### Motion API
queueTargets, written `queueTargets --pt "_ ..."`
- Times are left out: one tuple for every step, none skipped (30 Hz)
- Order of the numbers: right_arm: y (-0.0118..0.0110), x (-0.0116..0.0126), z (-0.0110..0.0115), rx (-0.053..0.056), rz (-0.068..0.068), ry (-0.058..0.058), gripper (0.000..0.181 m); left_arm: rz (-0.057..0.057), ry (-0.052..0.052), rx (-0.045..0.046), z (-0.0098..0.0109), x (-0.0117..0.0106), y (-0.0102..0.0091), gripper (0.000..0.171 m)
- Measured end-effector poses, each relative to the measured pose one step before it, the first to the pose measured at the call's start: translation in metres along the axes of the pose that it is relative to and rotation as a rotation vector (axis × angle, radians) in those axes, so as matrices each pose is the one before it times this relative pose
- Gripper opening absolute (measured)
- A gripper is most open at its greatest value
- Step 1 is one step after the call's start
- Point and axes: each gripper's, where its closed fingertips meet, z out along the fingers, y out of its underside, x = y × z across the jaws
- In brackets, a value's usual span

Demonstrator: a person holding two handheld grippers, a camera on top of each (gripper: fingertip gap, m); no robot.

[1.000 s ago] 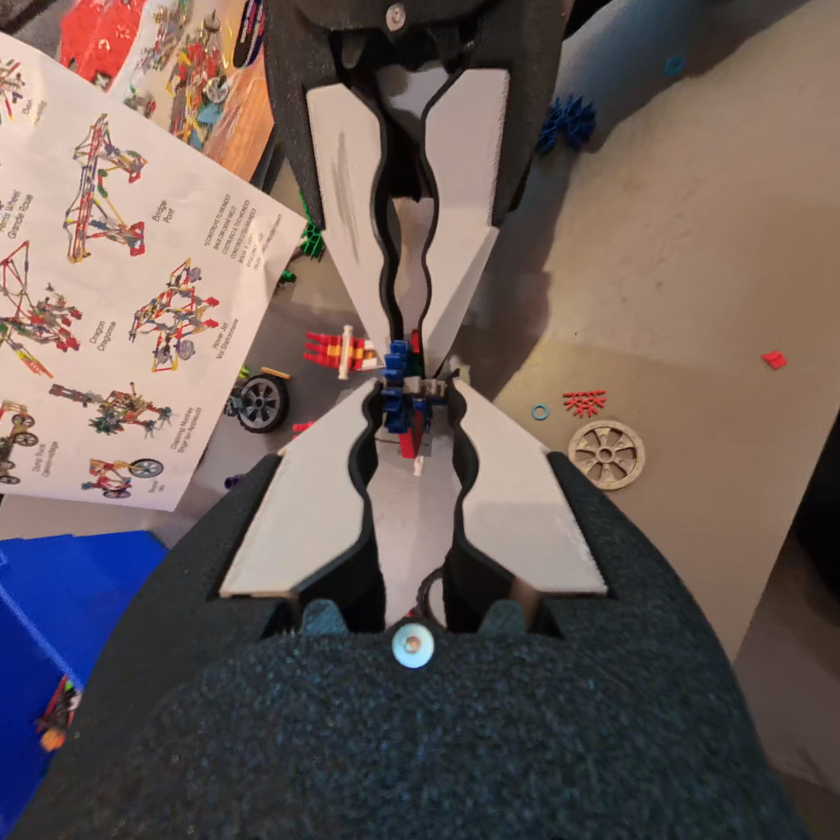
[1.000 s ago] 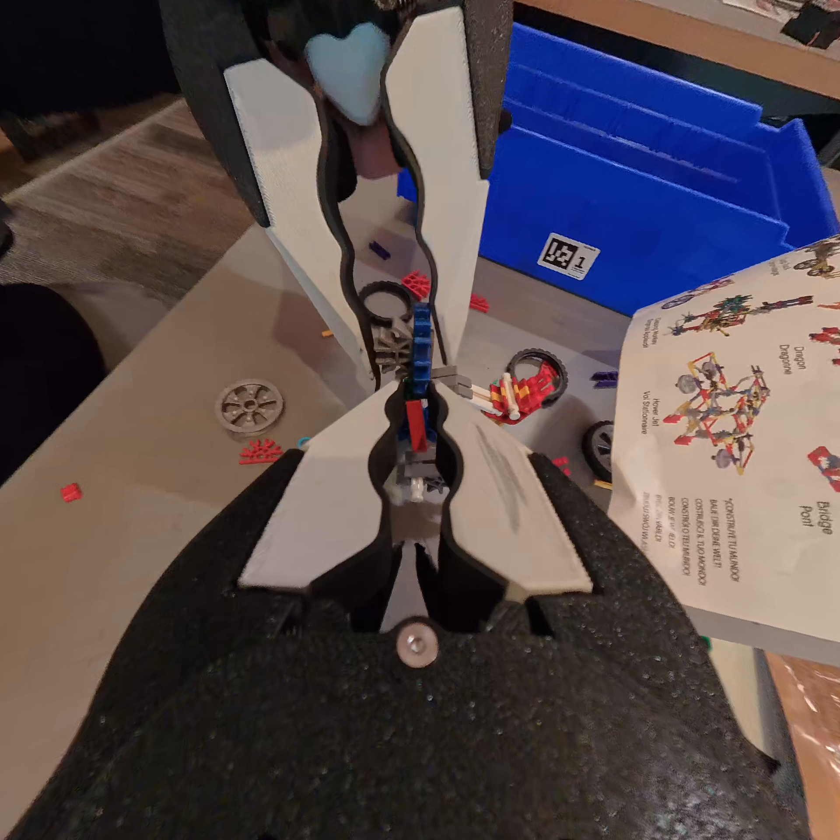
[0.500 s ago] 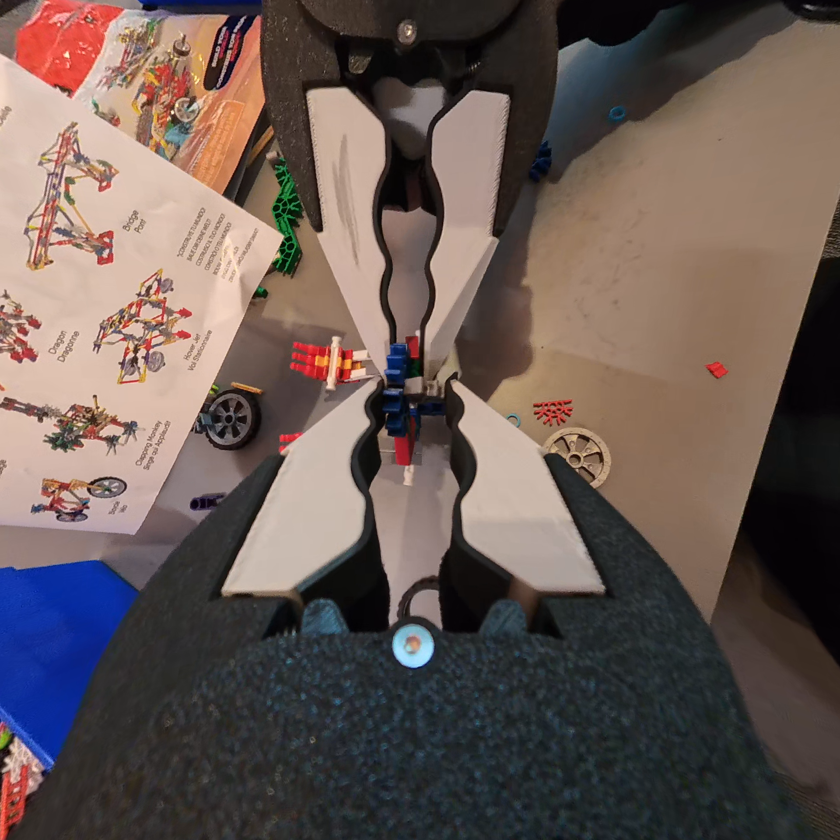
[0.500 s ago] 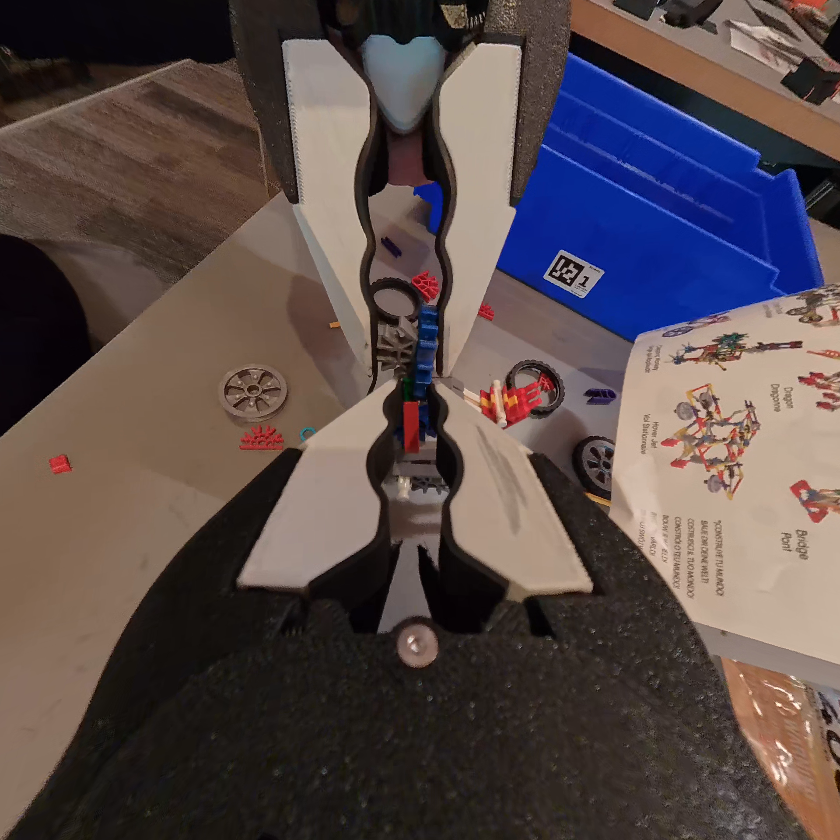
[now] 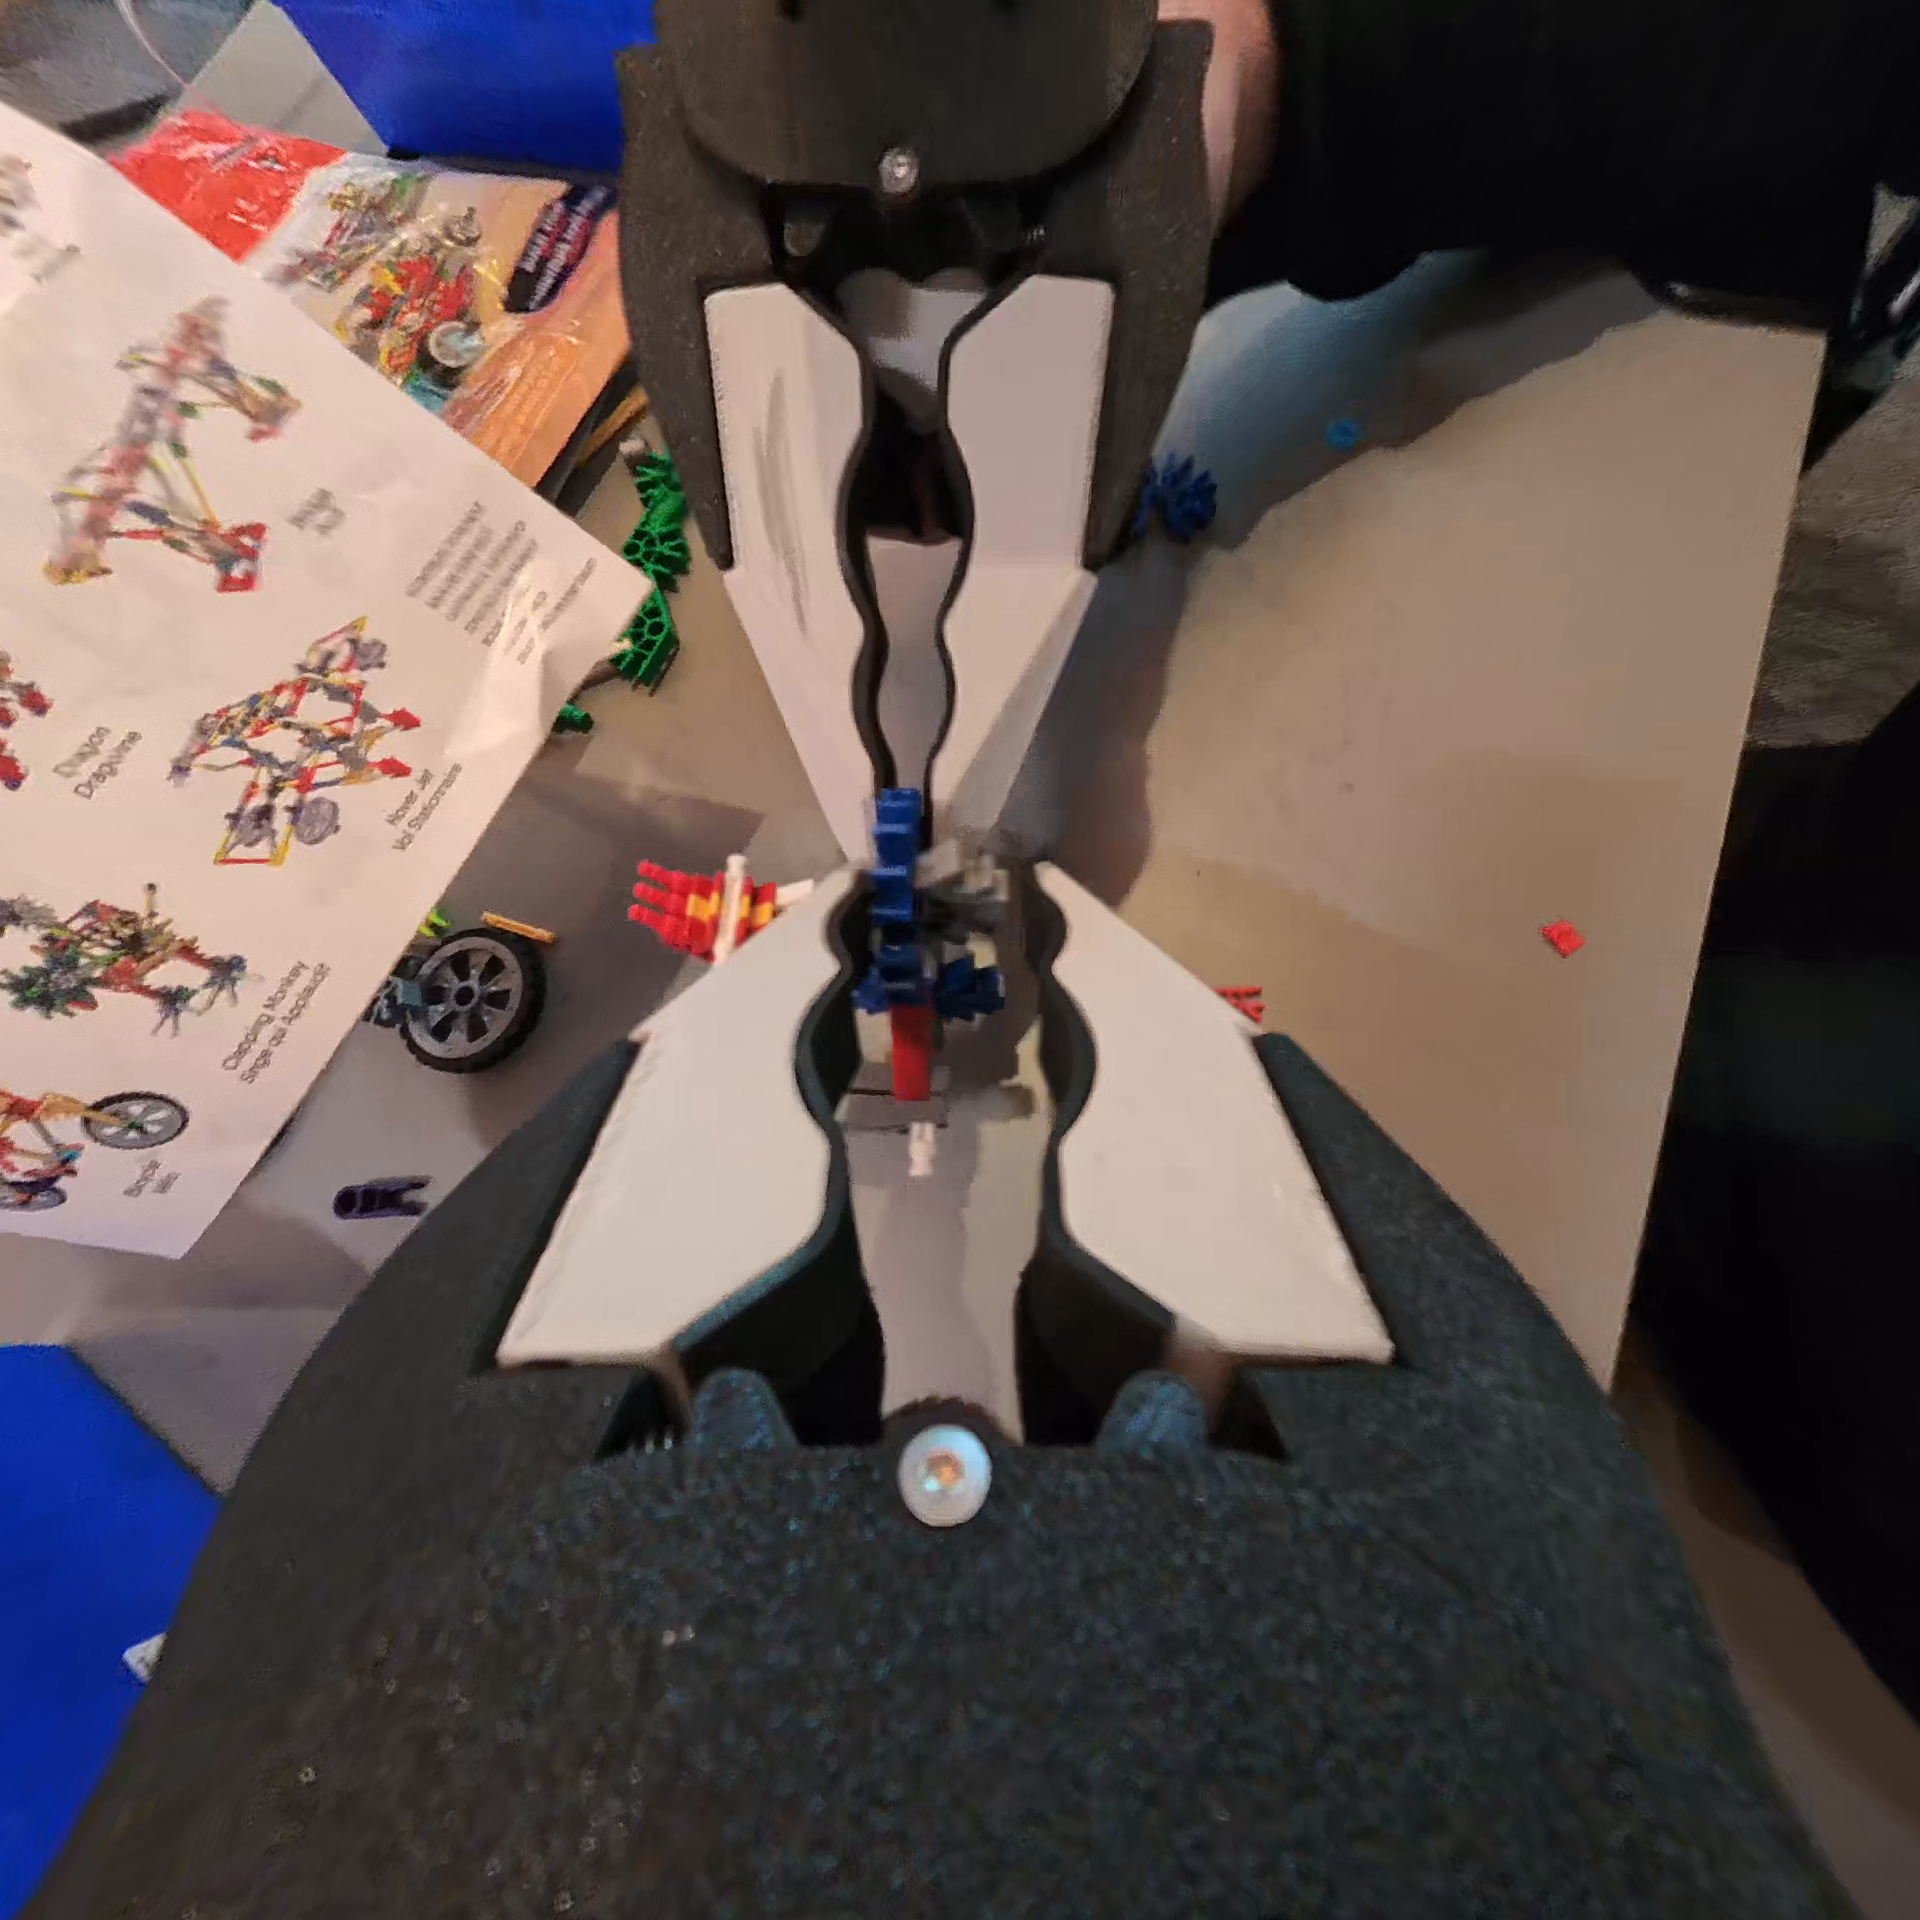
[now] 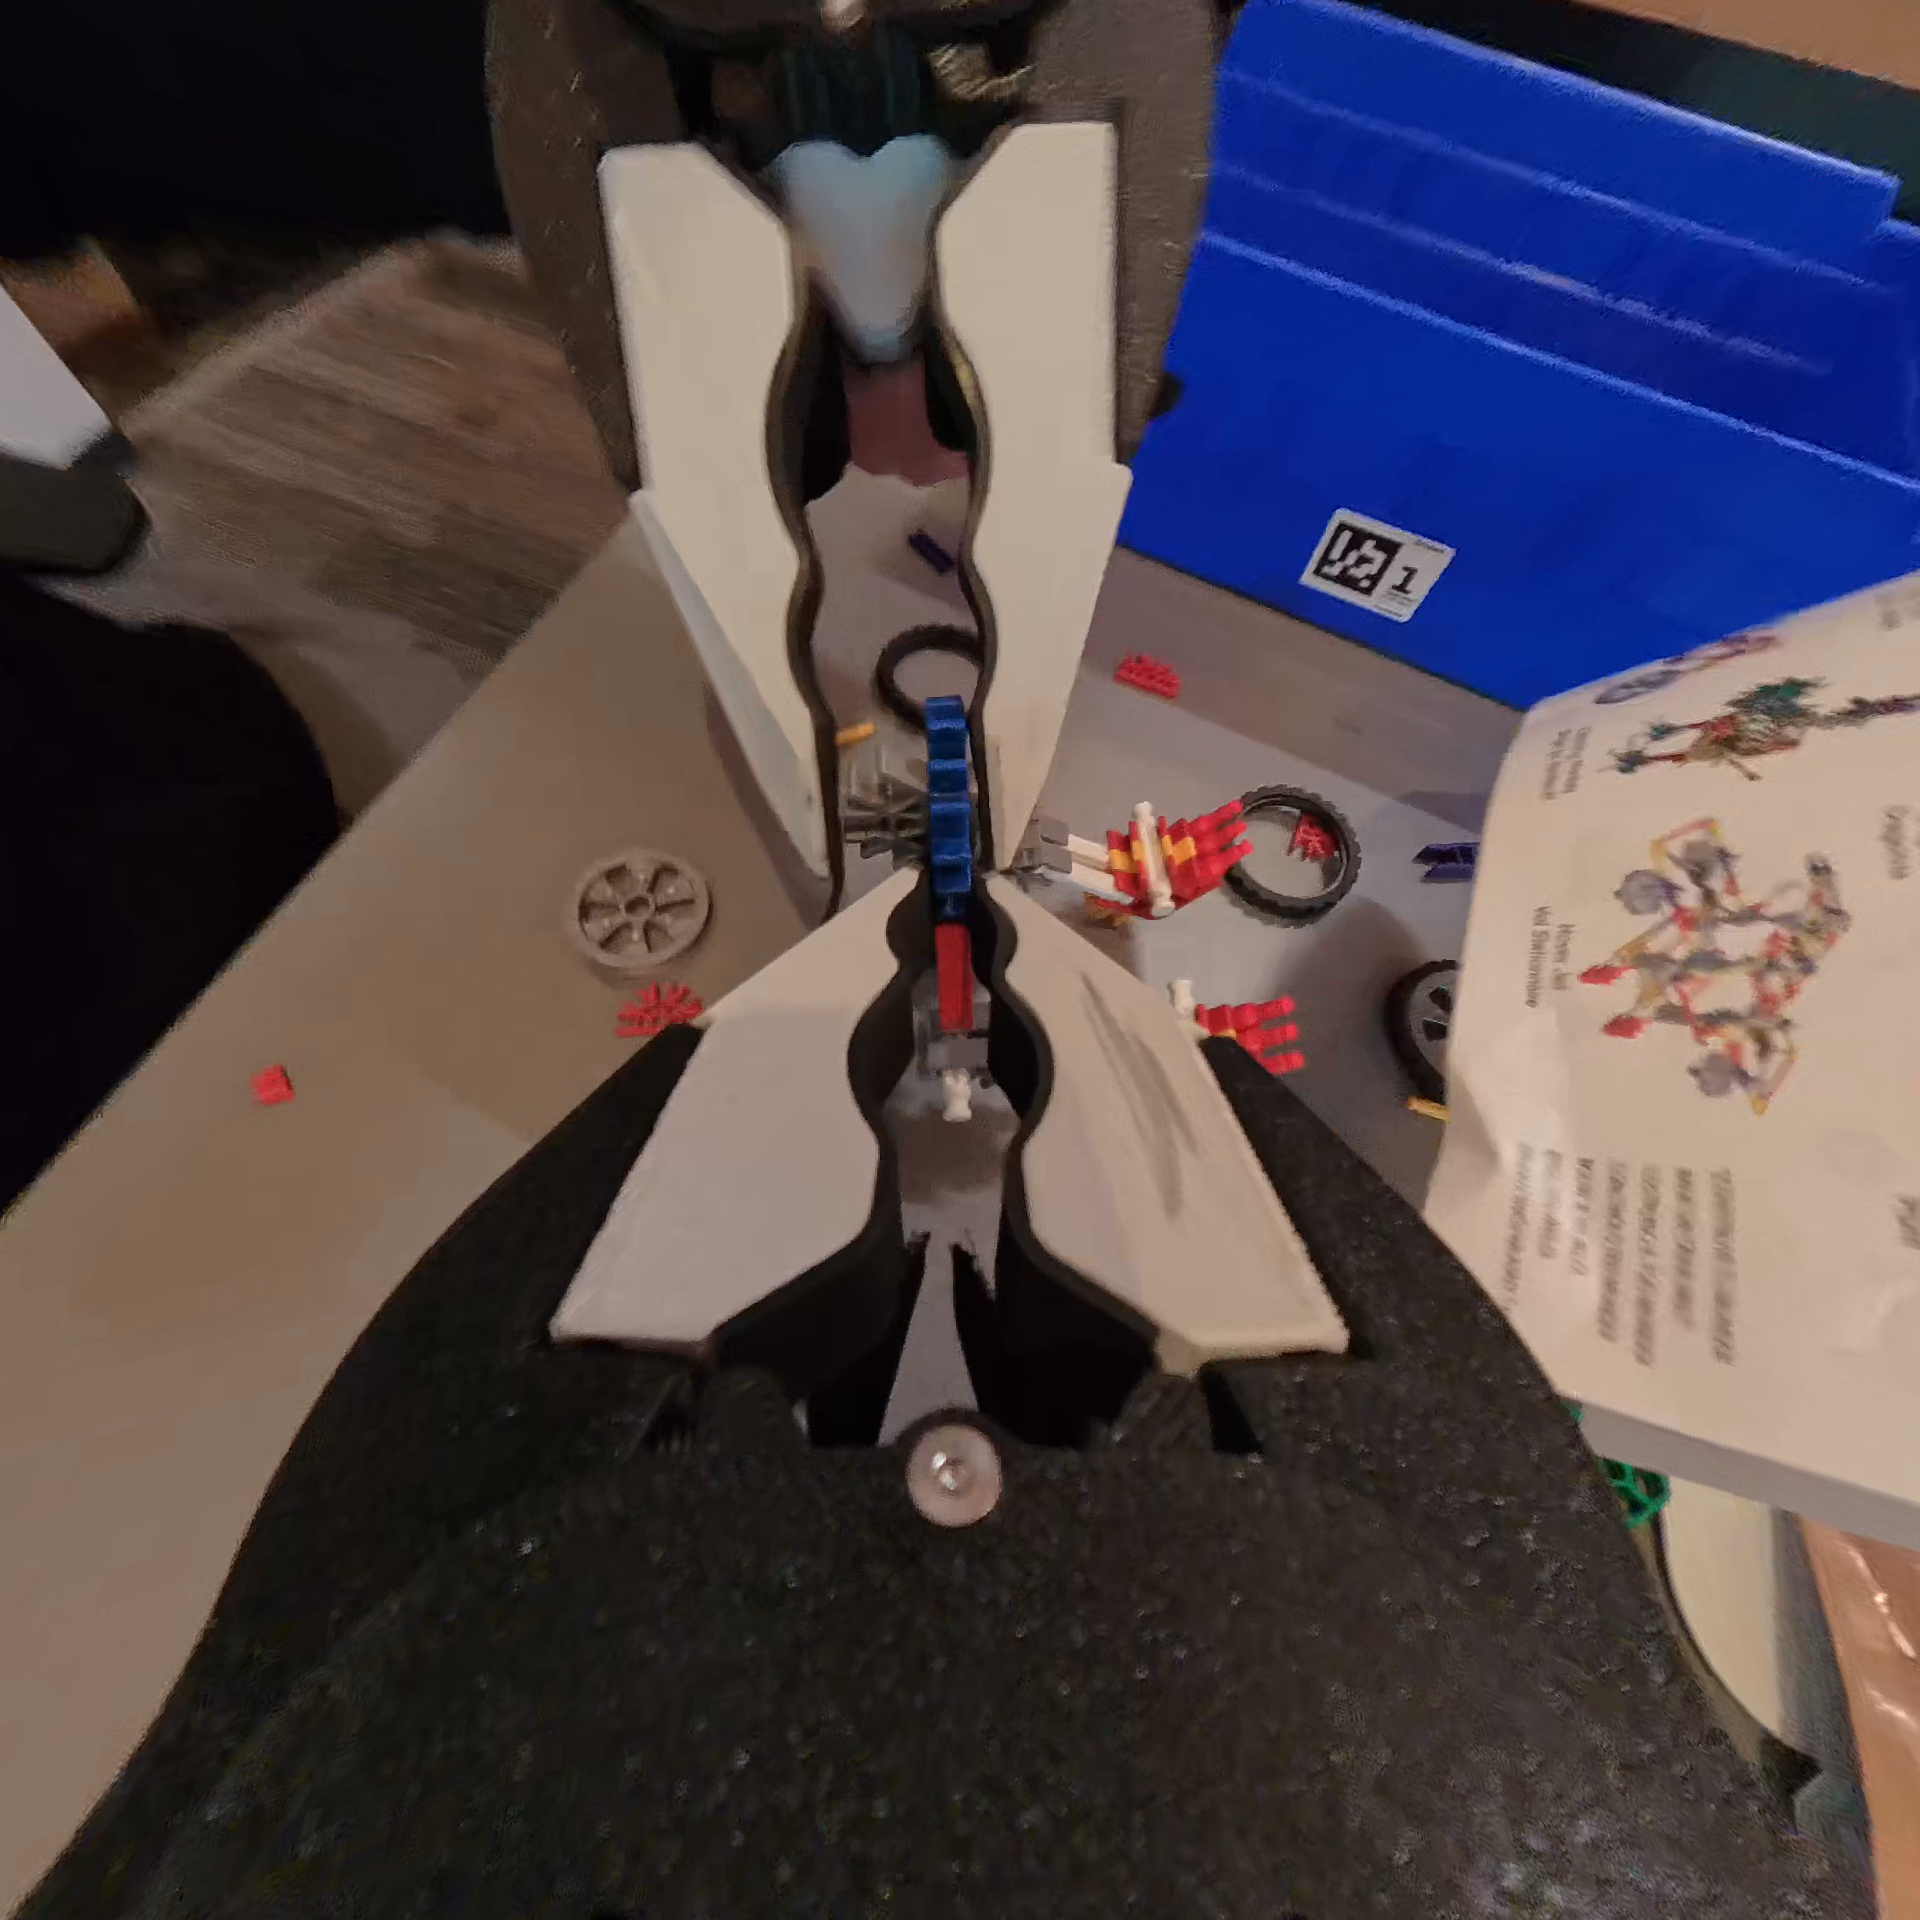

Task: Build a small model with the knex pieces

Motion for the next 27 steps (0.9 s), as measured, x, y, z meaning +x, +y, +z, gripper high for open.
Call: queueTargets --pt "-0.00028 0.00524 -0.00293 0.0197 0.0279 0.0101 0.004 -0.0099 -0.0132 0.00909 -0.00258 -0.00215 -0.0013 0.037" --pt "0.0044 0.00154 -0.00181 -0.0061 0.0229 -0.0142 0.005 -0.0069 -0.0105 0.01209 -0.0027 -0.00127 0.00048 0.039" --pt "0.00472 -0.00221 -0.00156 -0.0087 0.0246 -0.0387 0.005 -0.0165 0.0067 0.00817 -0.00133 0.00207 0.00256 0.038" --pt "0.00024 -0.00125 -0.00229 0.0167 0.0215 -0.0278 0.006 -0.0174 -0.0001 -0.00418 0.0005 0.00142 0.0053 0.037" --pt "-0.0023 0.00004 -0.00245 0.0241 0.0194 -0.0146 0.005 -0.0127 -0.018 -0.00564 0.00159 -0.00088 0.00591 0.037" --pt "0.00001 -0.00182 -0.0014 0.0021 0.0181 -0.0233 0.005 -0.0217 -0.0137 -0.00179 0.00207 -0.00087 0.00538 0.037" --pt "0.00091 -0.00161 -0.0008 -0.0031 0.008 -0.0173 0.006 -0.018 -0.0029 0.00942 0.00199 0.00078 0.00352 0.037" --pt "0.00013 -0.00053 -0.00052 0.0055 0.0126 -0.0105 0.006 -0.0078 -0.0069 0.01574 0.00135 0.00061 0.0018 0.035" --pt "0.0011 -0.00068 0.00024 0.0017 0.0197 -0.0142 0.006 -0.0077 -0.0079 0.01619 0.00072 0.00024 0.00096 0.03" --pt "0.00262 -0.00077 0.00111 -0.0088 0.0088 -0.0114 0.006 -0.0139 -0.0083 0.0182 0.0005 -0.00037 -0.00038 0.028" --pt "0.00186 0.00022 0.00119 -0.0067 -0.0035 0.002 0.006 -0.0127 -0.0028 0.0133 0.00085 0.00029 -0.00009 0.025" --pt "0.00119 -0.00009 0.00126 -0.0064 0.0011 0.0014 0.006 -0.0019 -0.0058 0.00271 0.00127 0.00036 0.00123 0.021" --pt "0.00247 -0.0014 0.00146 -0.019 0.0035 -0.0072 0.007 0.0005 -0.0088 -0.00711 0.00178 -0.00027 0.0024 0.016" --pt "0.00225 -0.00088 0.00142 -0.0185 0.0003 -0.0015 0.007 -0.0058 -0.0045 -0.00937 0.00222 -0.00011 0.00248 0.014" --pt "0.00135 -0.00055 0.0016 -0.0099 0.0106 -0.0036 0.006 -0.0051 0.0063 -0.00015 0.00204 0.00132 0.00102 0.011" --pt "0.00238 -0.00085 0.00194 -0.0121 0.0231 -0.0115 0.006 -0.0041 0.0148 0.00507 0.00163 0.00263 -0.00005 0.005" --pt "0.00284 -0.00012 0.00198 -0.0131 0.0233 -0.01 0.006 -0.0076 0.008 -0.00741 0.00227 0.00127 0.0018 0.005" --pt "0.0014 0.00077 0.00123 -0.0021 0.018 -0.004 0.006 -0.01 -0.0014 -0.01374 0.00216 -0.00056 0.00282 0.005" --pt "0.0001 0.0003 0.00001 0.0055 0.0189 -0.0081 0.006 -0.0174 0.0077 0.00764 0.00062 0.00016 -0.00071 0.004" --pt "0.00027 0.0 -0.00054 0.0003 0.0233 -0.0108 0.006 -0.0339 0.0199 0.00621 0.00032 0.001 -0.00073 0.004" --pt "0.00009 -0.00011 -0.00032 0.0006 0.0148 -0.0068 0.006 -0.038 0.0241 0.00242 0.00049 0.00089 -0.00017 0.003" --pt "0.0 -0.00002 0.0001 0.0023 0.0124 -0.0051 0.006 -0.0209 0.0195 0.00123 0.00016 0.00053 -0.00001 0.003" --pt "-0.00005 0.00002 0.00003 0.0022 0.0097 -0.003 0.006 -0.0104 0.0139 0.00052 0.00003 0.00031 0.00011 0.003" --pt "-0.00005 0.00017 0.00007 0.0001 -0.0016 0.0027 0.006 -0.004 0.0063 -0.00115 -0.00007 -0.00014 0.00008 0.003" --pt "0.00018 -0.00017 -0.00002 -0.0028 -0.002 0.0026 0.006 0.0076 -0.0031 -0.00382 0.00006 -0.00005 -0.00005 0.003" --pt "0.00062 -0.00043 -0.00028 -0.0054 -0.0028 0.001 0.007 0.0127 -0.0094 -0.00585 0.00021 0.00025 0.0001 0.003" --pt "0.00171 -0.00004 -0.00008 -0.0124 -0.0116 0.0053 0.008 0.0114 -0.0107 -0.00696 0.0002 0.00039 0.00005 0.004"
